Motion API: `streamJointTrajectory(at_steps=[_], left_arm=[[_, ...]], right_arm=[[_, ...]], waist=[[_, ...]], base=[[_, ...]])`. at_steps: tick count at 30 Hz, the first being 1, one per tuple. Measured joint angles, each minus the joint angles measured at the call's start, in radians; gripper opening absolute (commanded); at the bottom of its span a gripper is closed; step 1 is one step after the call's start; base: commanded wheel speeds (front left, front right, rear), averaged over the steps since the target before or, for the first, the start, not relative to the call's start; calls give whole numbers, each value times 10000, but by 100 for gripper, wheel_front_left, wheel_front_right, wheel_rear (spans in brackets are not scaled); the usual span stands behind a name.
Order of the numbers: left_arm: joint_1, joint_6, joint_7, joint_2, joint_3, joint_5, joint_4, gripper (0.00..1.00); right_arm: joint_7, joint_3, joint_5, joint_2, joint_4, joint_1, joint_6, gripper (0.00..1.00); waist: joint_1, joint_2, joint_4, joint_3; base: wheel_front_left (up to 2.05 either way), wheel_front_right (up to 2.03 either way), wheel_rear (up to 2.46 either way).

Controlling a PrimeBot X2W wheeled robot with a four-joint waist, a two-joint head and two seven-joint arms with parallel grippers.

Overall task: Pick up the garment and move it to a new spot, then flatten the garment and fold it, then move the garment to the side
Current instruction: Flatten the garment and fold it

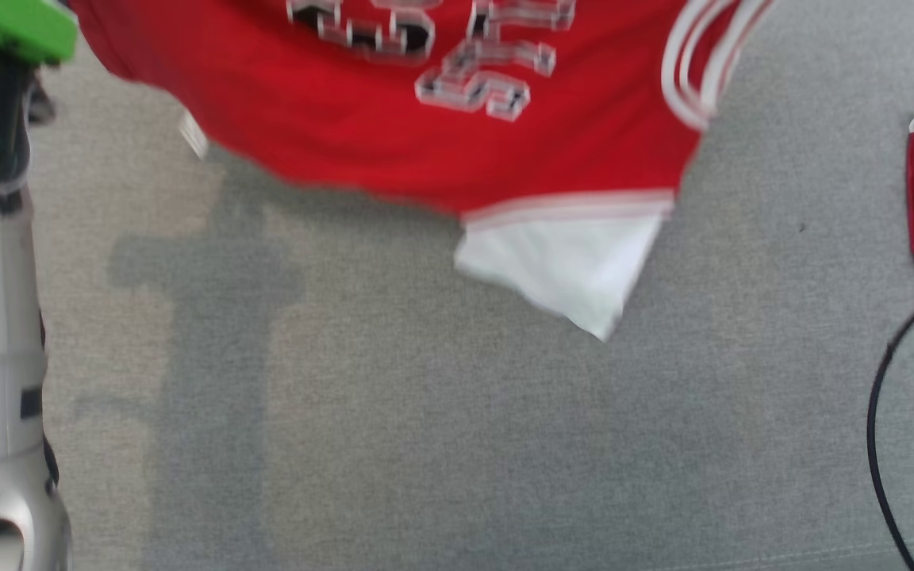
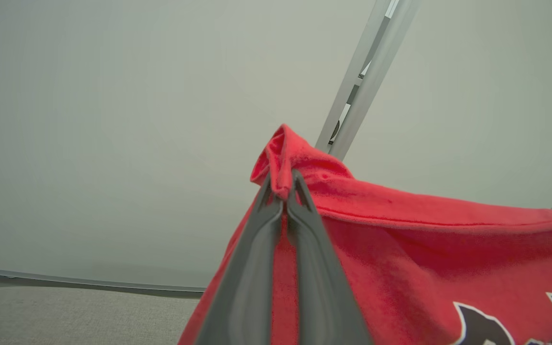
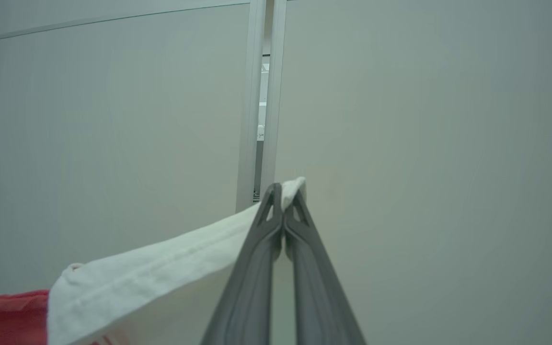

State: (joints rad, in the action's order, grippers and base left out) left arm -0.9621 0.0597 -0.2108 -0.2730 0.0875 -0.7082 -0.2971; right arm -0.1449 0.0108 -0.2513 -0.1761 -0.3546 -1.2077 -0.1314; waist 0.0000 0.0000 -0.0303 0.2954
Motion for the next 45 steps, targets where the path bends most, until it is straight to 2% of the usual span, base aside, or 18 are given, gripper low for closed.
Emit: streamJointTrajectory(at_steps=[3,6,10,15,20,23,28,33,45], left_arm=[[-1247,-13,1026,219,-84,288,-746,0],[-2327,61,2105,456,-324,299,-1348,0],[-2573,293,3087,464,-525,255,-2391,0],[-367,546,3599,650,-504,-104,-3745,0],[2423,673,4238,1373,-662,-932,-5398,0],[3486,692,4464,1722,-479,-1164,-5927,0],[4738,696,4694,1977,88,-1749,-5764,0],[5862,711,4763,2063,577,-1824,-5334,0],[8820,719,4746,2243,-276,-194,-3657,0]], right_arm=[[-767,-268,669,67,-568,-1343,2,0],[-1081,-347,1269,148,-838,-2226,2,0],[-1166,-569,1384,364,-863,-2248,0,0],[-1166,-395,1060,393,-562,275,-2,0],[-1164,-504,504,593,-376,4029,-13,0],[-1166,-625,190,740,-368,5742,-13,0],[-1166,-869,-322,989,-318,7886,-12,0],[-1166,-976,-629,1149,-201,9361,-12,0],[-1166,-1139,-1097,1271,-86,11650,-12,0]], waist=[[0,0,-38,502],[0,0,-93,914],[0,0,-228,1207],[0,0,-334,1043],[0,0,-298,690],[0,0,-259,462],[0,1,-208,-77],[0,1,-193,-715],[0,0,-263,-2226]], base=[[0,0,0],[0,0,0],[0,0,0],[0,0,0],[0,0,0],[0,0,0],[0,0,0],[0,0,0],[0,0,0]])
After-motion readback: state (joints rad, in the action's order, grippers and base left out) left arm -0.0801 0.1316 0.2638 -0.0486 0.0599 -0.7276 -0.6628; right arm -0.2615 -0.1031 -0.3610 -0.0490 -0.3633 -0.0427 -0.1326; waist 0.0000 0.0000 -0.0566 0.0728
